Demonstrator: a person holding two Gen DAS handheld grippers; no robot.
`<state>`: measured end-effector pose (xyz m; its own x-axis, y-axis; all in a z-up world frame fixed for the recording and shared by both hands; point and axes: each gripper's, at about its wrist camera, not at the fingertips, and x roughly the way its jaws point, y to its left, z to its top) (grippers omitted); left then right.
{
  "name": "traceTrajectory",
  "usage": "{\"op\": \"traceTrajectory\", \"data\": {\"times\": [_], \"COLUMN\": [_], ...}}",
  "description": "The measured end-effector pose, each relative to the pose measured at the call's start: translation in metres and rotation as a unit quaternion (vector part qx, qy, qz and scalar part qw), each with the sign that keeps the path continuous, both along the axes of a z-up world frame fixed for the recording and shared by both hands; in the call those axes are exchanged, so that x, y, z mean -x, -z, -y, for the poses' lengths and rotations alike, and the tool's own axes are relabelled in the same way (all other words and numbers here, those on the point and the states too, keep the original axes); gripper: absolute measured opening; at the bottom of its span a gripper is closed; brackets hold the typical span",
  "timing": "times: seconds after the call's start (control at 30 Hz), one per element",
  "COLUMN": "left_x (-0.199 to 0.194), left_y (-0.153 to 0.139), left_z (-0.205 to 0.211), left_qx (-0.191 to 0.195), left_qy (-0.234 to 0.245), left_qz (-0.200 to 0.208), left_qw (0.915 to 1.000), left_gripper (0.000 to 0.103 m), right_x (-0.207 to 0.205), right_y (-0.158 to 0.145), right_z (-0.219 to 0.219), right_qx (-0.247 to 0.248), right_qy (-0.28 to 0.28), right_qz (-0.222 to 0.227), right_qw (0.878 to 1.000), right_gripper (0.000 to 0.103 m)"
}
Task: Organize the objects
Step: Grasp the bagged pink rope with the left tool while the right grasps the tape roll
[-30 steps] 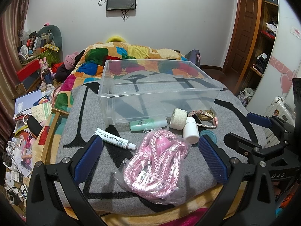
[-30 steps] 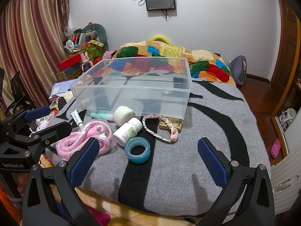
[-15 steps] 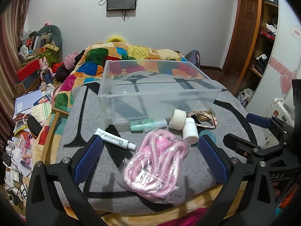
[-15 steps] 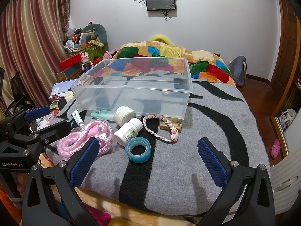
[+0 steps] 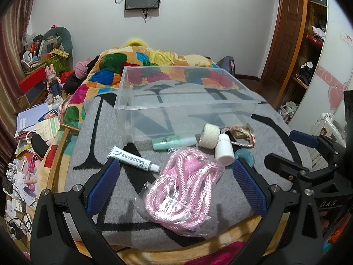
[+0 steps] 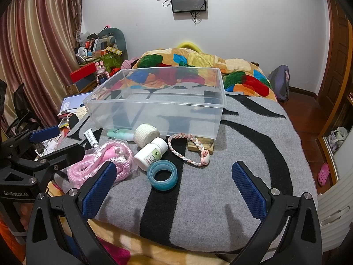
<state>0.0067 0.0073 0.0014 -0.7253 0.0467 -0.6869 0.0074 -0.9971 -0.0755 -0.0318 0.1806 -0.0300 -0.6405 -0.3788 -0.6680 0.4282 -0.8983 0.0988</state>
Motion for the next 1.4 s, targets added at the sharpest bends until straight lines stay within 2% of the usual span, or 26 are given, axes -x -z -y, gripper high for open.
{"op": "traceTrajectory", "data": {"times": [0.27,0.33,0.4,0.5,0.6,0.73,0.83,0.9,0.93,1.0,1.07,1.23,1.4], "left_x": [0.009,0.012,0.017,0.024,0.03,0.035,0.037,0.037,0.036,0.035,0.034,0.019,0.004], "left_y": [0.038,0.045,0.049,0.052,0.056,0.063,0.064,0.066,0.065,0.062,0.058,0.052,0.037], "left_z": [0.014,0.017,0.019,0.015,0.002,-0.017,-0.024,-0.028,-0.03,-0.029,-0.026,-0.02,-0.01], "left_qx": [-0.006,-0.023,-0.046,-0.054,-0.033,0.012,0.028,0.041,0.045,0.04,0.032,0.011,0.001], "left_qy": [0.012,0.02,0.033,0.047,0.072,0.093,0.097,0.097,0.099,0.101,0.098,0.09,0.07], "left_qz": [0.078,0.093,0.097,0.107,0.112,0.11,0.105,0.097,0.093,0.089,0.09,0.086,0.06], "left_qw": [0.9968,0.9952,0.9937,0.9917,0.9905,0.9895,0.9894,0.9897,0.9898,0.9901,0.9906,0.9922,0.9957], "left_gripper": [0.103,0.103,0.103,0.103,0.103,0.103,0.103,0.095,0.091,0.07,0.064,0.06,0.058], "right_x": [0.01,0.016,0.019,0.024,0.028,0.033,0.035,0.034,0.033,0.031,0.029,0.022,0.018], "right_y": [0.016,0.025,0.03,0.039,0.046,0.05,0.049,0.048,0.047,0.046,0.045,0.035,0.022], "right_z": [-0.001,0.001,0.004,0.01,0.015,0.019,0.022,0.021,0.021,0.017,0.013,0.002,-0.008], "right_qx": [0.001,0.002,0.0,-0.01,-0.014,-0.027,-0.024,-0.02,-0.02,-0.02,-0.017,-0.009,0.009], "right_qy": [-0.004,-0.012,-0.021,-0.034,-0.045,-0.05,-0.057,-0.061,-0.06,-0.057,-0.053,-0.043,-0.032], "right_qz": [0.035,0.052,0.062,0.075,0.084,0.078,0.076,0.077,0.075,0.073,0.07,0.057,0.043], "right_qw": [0.999,0.999,0.998,0.997,0.995,0.995,0.995,0.995,0.995,0.996,0.996,0.997,0.999], "right_gripper": [0.102,0.099,0.091,0.081,0.07,0.063,0.048,0.037,0.037,0.037,0.036,0.036,0.036]}}
